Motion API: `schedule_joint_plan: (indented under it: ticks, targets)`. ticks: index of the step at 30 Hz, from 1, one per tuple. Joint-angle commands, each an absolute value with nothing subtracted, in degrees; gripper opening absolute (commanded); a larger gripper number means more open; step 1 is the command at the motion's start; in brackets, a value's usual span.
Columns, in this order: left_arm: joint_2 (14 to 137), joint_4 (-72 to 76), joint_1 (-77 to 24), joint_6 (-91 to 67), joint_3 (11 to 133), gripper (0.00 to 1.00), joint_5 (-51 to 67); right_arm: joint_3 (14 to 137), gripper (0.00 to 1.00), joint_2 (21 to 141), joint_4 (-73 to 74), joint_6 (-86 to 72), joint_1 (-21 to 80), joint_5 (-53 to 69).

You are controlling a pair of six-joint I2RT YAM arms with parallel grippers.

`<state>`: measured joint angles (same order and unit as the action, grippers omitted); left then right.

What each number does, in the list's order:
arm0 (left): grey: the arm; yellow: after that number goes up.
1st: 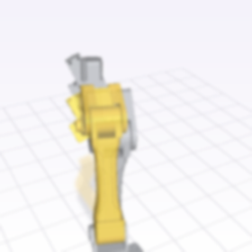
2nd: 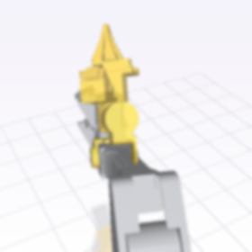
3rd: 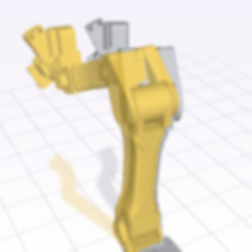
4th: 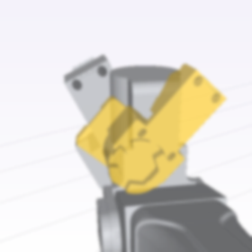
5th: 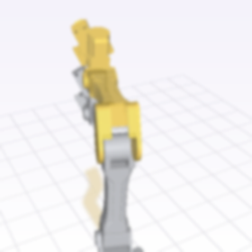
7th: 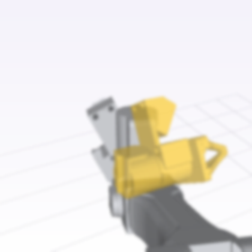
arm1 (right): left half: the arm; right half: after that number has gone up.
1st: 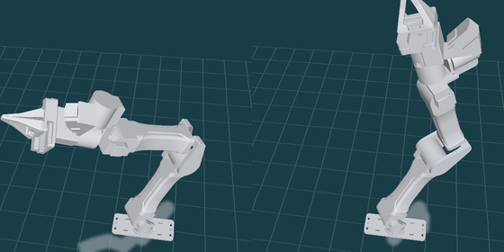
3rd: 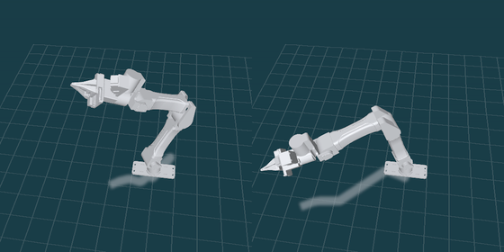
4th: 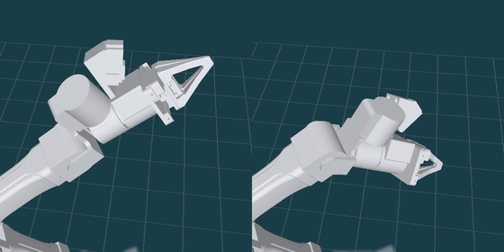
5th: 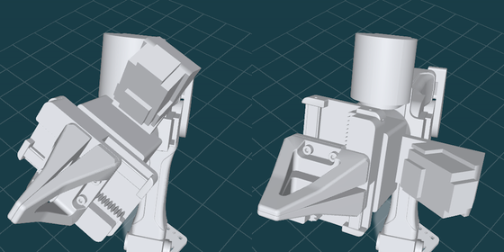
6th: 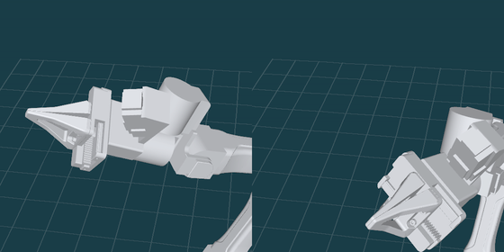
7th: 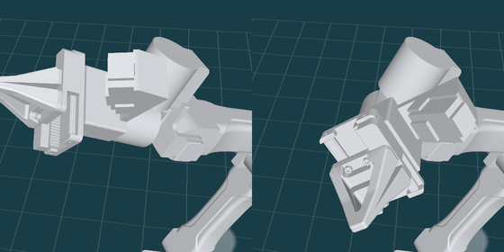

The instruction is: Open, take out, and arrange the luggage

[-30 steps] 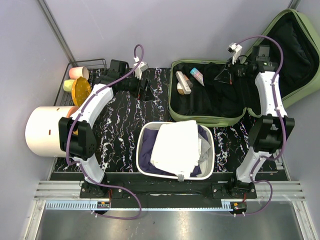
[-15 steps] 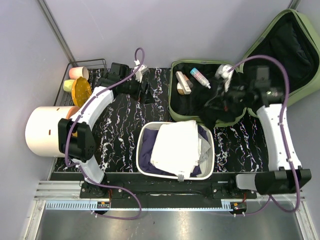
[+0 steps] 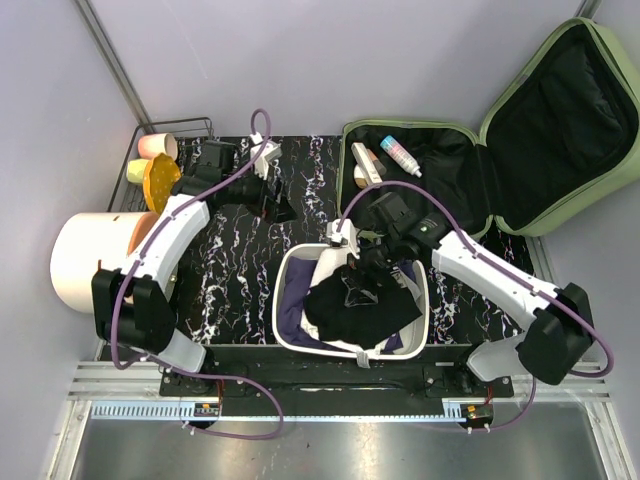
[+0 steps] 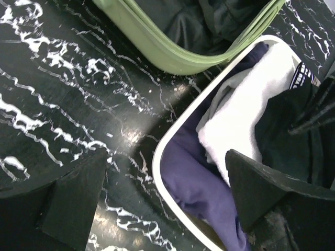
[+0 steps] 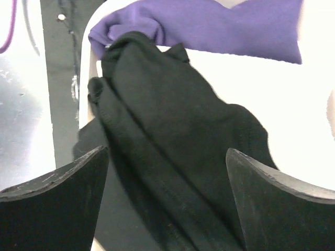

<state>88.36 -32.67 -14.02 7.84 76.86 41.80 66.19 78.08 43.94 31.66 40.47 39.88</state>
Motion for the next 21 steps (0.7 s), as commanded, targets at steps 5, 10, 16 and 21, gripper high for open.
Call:
schedule_joint_plan:
  ticks: [5,10,16,21]
  targets:
    - [79.72,-33.75,-10.11,11.07,73.83,0.99,41.57,77.85,1.0,82.43,43.41,37.26,40.52,35.67]
    - [79.8,-38.31,-9.14,13.08,76.81,0.99,41.49,77.61,0.99,87.25,46.84,38.86,41.75,36.13]
    - [80.42,-50.96,-6.78,18.8,83.58,0.99,33.85,69.46,0.99,94.13,48.08,39.36,36.74,31.65]
    - [79.45,-58.34,-3.08,22.4,85.69,0.99,32.43,66.18,0.99,90.97,48.51,41.57,34.37,28.04]
